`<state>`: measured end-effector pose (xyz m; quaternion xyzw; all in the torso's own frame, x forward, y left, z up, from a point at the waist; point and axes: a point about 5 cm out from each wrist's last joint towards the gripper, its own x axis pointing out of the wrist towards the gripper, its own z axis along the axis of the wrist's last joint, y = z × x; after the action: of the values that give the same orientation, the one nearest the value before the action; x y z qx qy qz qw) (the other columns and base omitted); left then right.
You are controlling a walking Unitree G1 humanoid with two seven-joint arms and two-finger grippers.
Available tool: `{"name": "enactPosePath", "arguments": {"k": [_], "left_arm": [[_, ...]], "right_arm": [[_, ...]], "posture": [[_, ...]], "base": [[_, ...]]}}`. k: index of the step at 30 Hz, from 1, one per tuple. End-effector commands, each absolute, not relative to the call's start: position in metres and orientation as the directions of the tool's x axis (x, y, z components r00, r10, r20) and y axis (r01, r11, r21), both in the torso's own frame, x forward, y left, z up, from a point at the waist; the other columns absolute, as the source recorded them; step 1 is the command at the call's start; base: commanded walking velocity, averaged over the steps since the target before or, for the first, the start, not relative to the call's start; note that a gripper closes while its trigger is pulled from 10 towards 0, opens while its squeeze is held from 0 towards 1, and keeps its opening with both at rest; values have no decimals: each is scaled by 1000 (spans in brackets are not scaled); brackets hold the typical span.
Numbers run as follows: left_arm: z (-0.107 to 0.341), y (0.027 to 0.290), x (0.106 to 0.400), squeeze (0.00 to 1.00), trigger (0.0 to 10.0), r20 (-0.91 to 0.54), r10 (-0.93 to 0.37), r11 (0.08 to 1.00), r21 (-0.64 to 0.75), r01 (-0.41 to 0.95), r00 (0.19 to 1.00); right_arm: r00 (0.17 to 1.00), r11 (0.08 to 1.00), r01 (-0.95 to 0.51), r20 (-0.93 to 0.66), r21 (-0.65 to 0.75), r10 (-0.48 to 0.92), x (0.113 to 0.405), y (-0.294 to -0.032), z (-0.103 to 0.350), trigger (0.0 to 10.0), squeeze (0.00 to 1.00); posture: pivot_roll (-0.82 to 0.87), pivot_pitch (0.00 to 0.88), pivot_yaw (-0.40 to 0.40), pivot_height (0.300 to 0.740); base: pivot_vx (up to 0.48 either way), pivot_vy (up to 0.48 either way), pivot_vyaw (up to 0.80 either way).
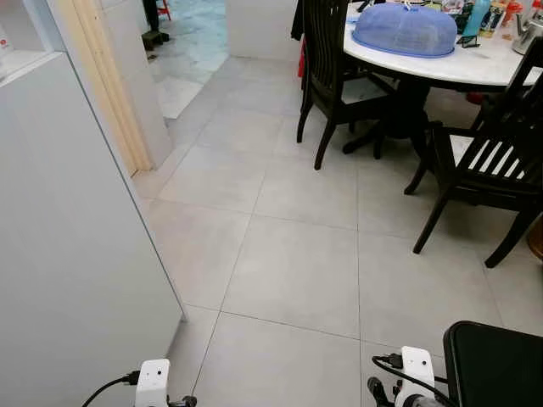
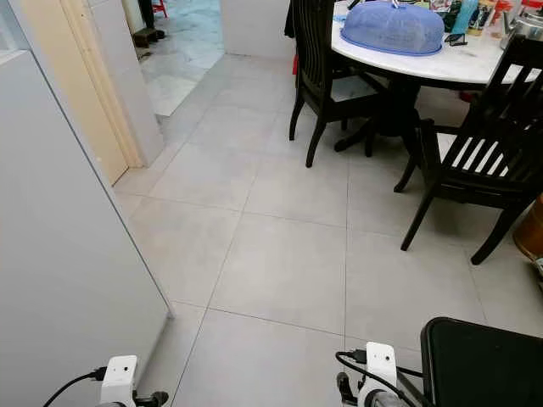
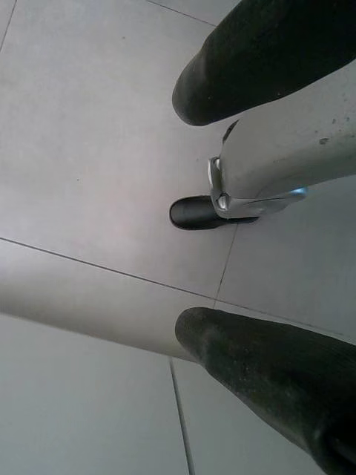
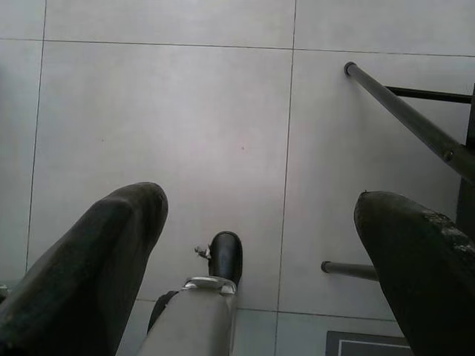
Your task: Restocking fridge
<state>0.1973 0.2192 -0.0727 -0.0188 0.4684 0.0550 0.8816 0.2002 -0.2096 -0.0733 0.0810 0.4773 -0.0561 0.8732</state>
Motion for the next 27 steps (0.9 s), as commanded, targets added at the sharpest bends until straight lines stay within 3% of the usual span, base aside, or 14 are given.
{"name": "enactPosePath", "arguments": {"k": [1,8,27], "left_arm": [[-74,218,196,0,10000,-835,83,989,3,-145,544],[-73,218,197,0,10000,-829,96,987,8,-161,550],[-71,221,201,0,10000,-829,101,989,23,-147,551]], "right_arm": [[539,988,141,-842,66,-21,203,-214,-71,10000,0],[549,993,98,-836,60,-4,207,-213,-69,10000,0],[544,993,97,-839,72,8,209,-210,-68,10000,0]], "posture": [[43,0,-63,740],[33,0,-67,740],[14,0,-41,740]], "base": [[0,0,0],[0,0,154],[0,0,800]]}}
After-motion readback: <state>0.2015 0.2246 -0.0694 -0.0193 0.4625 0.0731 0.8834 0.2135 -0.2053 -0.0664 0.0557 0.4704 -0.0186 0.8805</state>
